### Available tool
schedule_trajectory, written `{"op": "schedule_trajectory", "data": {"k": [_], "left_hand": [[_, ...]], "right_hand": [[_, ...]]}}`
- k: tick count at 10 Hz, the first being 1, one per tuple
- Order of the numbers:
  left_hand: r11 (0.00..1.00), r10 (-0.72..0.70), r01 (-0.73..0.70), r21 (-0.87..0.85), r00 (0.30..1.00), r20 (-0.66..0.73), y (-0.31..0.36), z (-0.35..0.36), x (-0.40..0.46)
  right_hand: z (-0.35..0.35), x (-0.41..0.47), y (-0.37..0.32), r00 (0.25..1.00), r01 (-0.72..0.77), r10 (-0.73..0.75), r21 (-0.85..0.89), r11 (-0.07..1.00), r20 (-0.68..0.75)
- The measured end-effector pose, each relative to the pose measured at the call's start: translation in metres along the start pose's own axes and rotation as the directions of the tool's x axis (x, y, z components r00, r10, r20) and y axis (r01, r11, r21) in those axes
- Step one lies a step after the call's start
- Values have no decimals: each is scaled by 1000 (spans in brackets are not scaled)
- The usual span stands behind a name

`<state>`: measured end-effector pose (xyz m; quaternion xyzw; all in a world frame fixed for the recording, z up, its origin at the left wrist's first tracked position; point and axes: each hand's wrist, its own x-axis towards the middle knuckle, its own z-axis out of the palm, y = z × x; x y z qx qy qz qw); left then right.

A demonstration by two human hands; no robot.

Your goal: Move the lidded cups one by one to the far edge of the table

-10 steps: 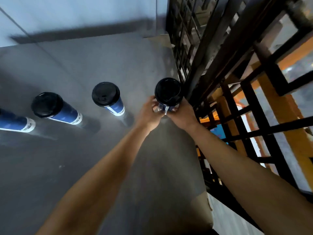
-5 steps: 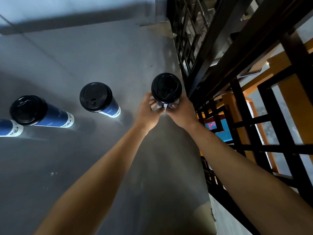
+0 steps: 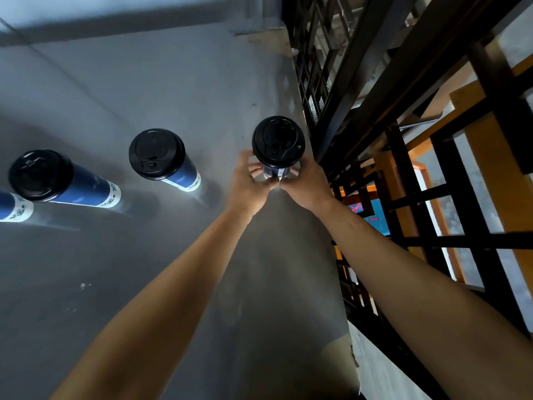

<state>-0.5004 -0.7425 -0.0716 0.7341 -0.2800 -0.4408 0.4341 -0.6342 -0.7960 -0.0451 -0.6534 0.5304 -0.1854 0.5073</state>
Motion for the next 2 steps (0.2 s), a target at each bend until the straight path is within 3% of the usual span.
{"op": "schedule_trajectory", "data": {"k": [2], "left_hand": [[999, -36, 35, -27, 999, -40, 1, 4, -8]], "right_hand": [[-2, -2, -1, 999, -51, 51, 40, 998, 5]]}}
